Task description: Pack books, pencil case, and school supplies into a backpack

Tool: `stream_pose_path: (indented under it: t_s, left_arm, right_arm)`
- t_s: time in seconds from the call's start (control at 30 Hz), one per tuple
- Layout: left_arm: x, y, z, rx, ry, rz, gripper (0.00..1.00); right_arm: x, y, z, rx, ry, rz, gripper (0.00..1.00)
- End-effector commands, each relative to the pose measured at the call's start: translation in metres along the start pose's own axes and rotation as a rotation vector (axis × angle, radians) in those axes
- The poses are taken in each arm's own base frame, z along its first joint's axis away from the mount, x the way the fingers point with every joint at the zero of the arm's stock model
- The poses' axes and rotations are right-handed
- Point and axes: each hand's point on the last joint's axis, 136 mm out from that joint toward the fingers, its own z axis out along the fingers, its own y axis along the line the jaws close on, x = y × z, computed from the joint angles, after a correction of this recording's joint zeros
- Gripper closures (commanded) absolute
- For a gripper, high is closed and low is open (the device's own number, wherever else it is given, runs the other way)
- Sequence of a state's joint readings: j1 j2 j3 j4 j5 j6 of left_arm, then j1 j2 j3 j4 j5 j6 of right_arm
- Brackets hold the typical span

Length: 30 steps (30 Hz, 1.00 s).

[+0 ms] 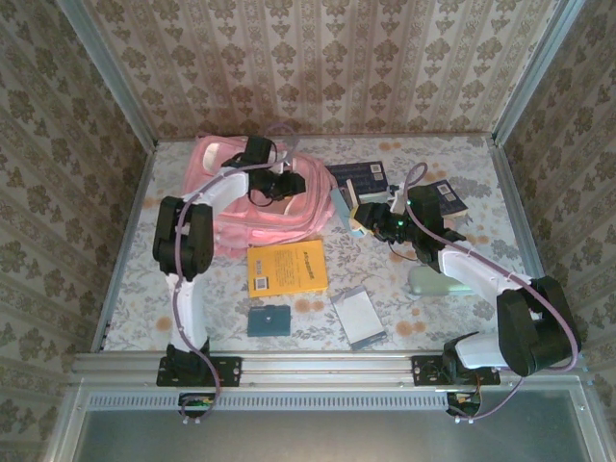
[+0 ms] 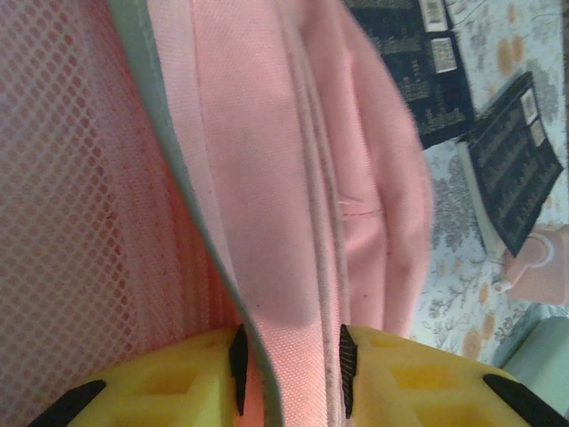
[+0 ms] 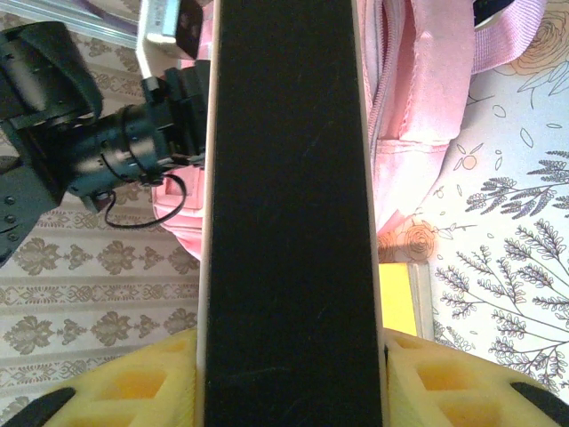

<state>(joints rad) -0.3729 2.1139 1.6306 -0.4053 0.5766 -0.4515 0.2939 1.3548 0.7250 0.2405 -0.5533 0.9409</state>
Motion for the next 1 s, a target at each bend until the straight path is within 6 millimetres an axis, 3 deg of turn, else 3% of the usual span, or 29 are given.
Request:
stream_pose_path:
  t_s: [0.0,0.1,0.2,0.43,0.67,0.8,0.97]
  left_arm:
    - [0.004,0.006,0.011,-0.045,0.041,0.009,0.69]
    - [0.0,0.006,0.007,-0.09,0.04,0.043,0.87]
    - [-0.013,-0.002,-0.013,-0.144,0.008,0.095,1.0]
    - [-0.04,-0.04,-0.095,-0.174,-0.083,0.189,1.0]
    - [-0.037,-0.057,-0.171,-0.135,-0.195,0.179,1.0]
    - [-0.039,-0.067,-0.219,-0.074,-0.294,0.145,1.0]
    - [-0.042,-0.082,-0.257,0.041,-0.371,0.11,1.0]
  right_arm:
    - [-0.007,0.014,-0.002,-0.059,-0.021,-0.034,0.71]
    - [-0.008,0.016,-0.004,-0.057,-0.023,-0.039,0.71]
    - [-0.008,0.017,-0.006,-0.05,-0.028,-0.046,0.71]
    - [-0.016,0.017,-0.013,0.004,-0.061,-0.084,0.71]
    - [-0.032,0.025,-0.024,0.088,-0.096,-0.146,0.71]
    - [-0.034,0.027,-0.015,0.072,-0.077,-0.132,0.71]
    - [-0.02,0.064,0.013,-0.117,0.082,-0.153,0.71]
